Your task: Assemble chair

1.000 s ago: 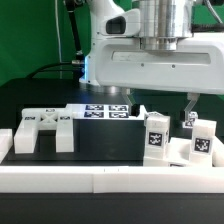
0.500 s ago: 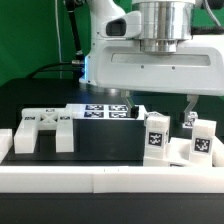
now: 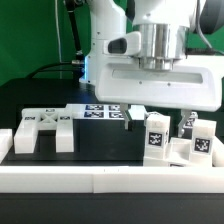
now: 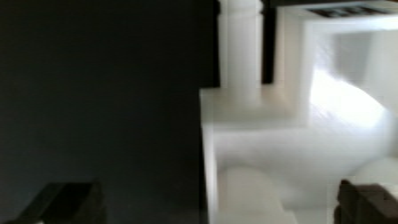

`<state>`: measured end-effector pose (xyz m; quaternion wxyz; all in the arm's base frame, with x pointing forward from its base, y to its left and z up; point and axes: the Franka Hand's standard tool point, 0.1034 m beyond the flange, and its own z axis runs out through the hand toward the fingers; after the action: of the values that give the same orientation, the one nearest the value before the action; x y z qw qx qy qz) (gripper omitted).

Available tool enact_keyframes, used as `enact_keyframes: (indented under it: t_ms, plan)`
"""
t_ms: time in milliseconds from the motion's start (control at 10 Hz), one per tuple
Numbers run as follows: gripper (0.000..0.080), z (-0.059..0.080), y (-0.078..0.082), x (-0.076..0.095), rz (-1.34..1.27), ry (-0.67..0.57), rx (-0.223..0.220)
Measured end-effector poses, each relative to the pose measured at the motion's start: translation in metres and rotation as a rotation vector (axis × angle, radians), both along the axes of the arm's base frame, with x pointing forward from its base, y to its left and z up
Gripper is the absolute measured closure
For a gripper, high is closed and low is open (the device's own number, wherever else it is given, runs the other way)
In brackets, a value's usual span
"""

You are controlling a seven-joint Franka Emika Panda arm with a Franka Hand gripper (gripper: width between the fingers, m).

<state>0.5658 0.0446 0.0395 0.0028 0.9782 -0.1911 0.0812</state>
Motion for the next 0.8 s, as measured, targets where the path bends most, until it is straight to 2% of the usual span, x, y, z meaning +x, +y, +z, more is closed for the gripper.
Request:
enact_keyframes:
  t_ms: [300, 600, 800]
  plan:
    - [0.0150, -0.018, 0.007, -0.001, 0.004, 0.018, -0.010]
    - [0.0150, -0.022, 0.005, 0.002, 0.011, 0.019, -0.016]
    - [0.0408, -0.022, 0.001, 0.003, 0.009, 0.020, -0.017]
